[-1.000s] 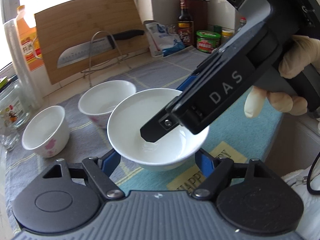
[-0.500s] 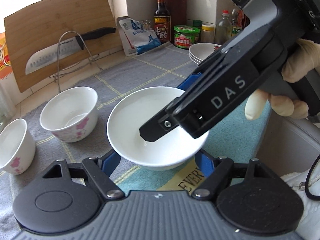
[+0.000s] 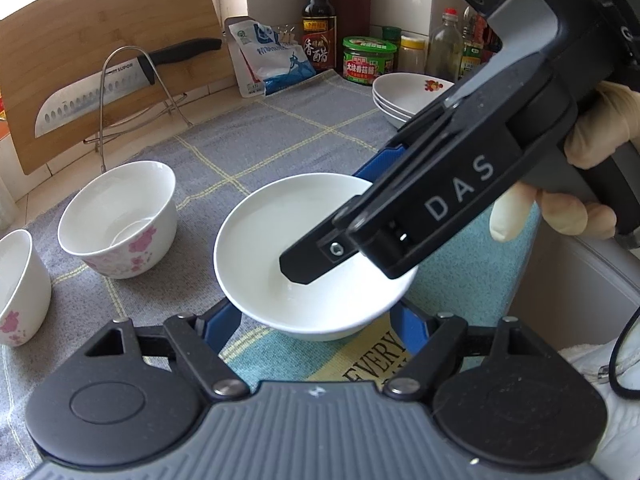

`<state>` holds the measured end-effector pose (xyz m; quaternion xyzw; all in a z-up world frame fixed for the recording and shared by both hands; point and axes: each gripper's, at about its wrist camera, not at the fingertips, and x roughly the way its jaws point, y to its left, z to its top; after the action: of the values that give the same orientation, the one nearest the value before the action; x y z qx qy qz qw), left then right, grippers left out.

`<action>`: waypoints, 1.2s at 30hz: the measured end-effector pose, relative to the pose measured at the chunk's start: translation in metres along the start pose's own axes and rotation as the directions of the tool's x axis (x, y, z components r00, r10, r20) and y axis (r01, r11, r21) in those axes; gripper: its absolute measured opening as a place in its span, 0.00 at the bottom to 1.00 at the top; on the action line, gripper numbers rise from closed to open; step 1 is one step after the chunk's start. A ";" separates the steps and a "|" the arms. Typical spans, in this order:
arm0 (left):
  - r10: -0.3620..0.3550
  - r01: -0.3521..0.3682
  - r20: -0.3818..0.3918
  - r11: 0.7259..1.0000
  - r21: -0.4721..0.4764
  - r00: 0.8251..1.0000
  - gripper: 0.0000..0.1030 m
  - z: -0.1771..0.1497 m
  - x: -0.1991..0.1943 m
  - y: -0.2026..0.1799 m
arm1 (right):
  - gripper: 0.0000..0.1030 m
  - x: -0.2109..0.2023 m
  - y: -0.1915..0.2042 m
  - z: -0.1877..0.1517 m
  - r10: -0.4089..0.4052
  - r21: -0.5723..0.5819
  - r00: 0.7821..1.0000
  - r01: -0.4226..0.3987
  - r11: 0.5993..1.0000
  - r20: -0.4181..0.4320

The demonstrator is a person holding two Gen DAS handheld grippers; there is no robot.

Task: Organize plates and bowls
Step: 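Lift the bowl with the right gripper and carry it toward another bowl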

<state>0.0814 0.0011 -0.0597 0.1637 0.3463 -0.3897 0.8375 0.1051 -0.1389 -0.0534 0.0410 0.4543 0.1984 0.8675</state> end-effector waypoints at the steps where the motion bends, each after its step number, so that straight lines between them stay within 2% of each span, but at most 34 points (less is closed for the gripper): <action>1: -0.001 0.001 -0.001 1.000 -0.002 1.000 0.79 0.000 0.000 0.000 | 0.79 0.000 0.000 0.000 0.000 0.000 1.000 0.000 1.000 -0.001; 7: -0.002 0.002 -0.003 1.000 -0.013 1.000 0.79 0.000 0.001 0.001 | 0.81 0.002 -0.001 0.000 0.006 0.004 1.000 -0.006 1.000 -0.002; 10: -0.001 0.001 0.005 1.000 -0.007 1.000 0.84 0.000 0.000 0.000 | 0.93 0.000 -0.001 0.000 0.012 0.003 1.000 -0.012 1.000 0.014; 13: 0.002 -0.002 0.022 1.000 -0.009 1.000 0.89 -0.001 -0.002 0.000 | 0.98 -0.001 0.001 0.003 0.001 -0.014 1.000 0.000 1.000 0.028; 21: 0.029 -0.028 0.013 0.999 -0.041 0.999 0.89 -0.014 -0.017 0.006 | 1.00 -0.004 0.010 0.014 -0.019 -0.080 0.999 0.022 0.997 0.037; 25: 0.074 -0.073 0.005 0.995 -0.064 0.997 0.89 -0.025 -0.030 0.019 | 1.00 -0.005 0.015 0.024 -0.023 -0.124 0.999 0.029 0.992 0.045; 28: 0.133 -0.132 0.014 0.987 -0.090 0.991 0.89 -0.028 -0.038 0.032 | 1.00 -0.003 0.018 0.034 -0.023 -0.152 0.999 0.030 0.988 0.050; 33: 0.248 -0.236 0.048 0.955 -0.178 0.968 0.89 -0.024 -0.038 0.059 | 1.00 0.001 0.020 0.052 -0.018 -0.205 0.998 0.028 0.978 0.053; 36: 0.288 -0.270 0.059 0.938 -0.217 0.956 0.89 -0.019 -0.032 0.071 | 1.00 0.003 0.020 0.064 -0.018 -0.238 0.998 0.031 0.971 0.056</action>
<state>0.1130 0.0744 -0.0498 0.1054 0.3200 -0.2358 0.9115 0.1518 -0.1128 -0.0134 -0.0639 0.4041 0.2400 0.8804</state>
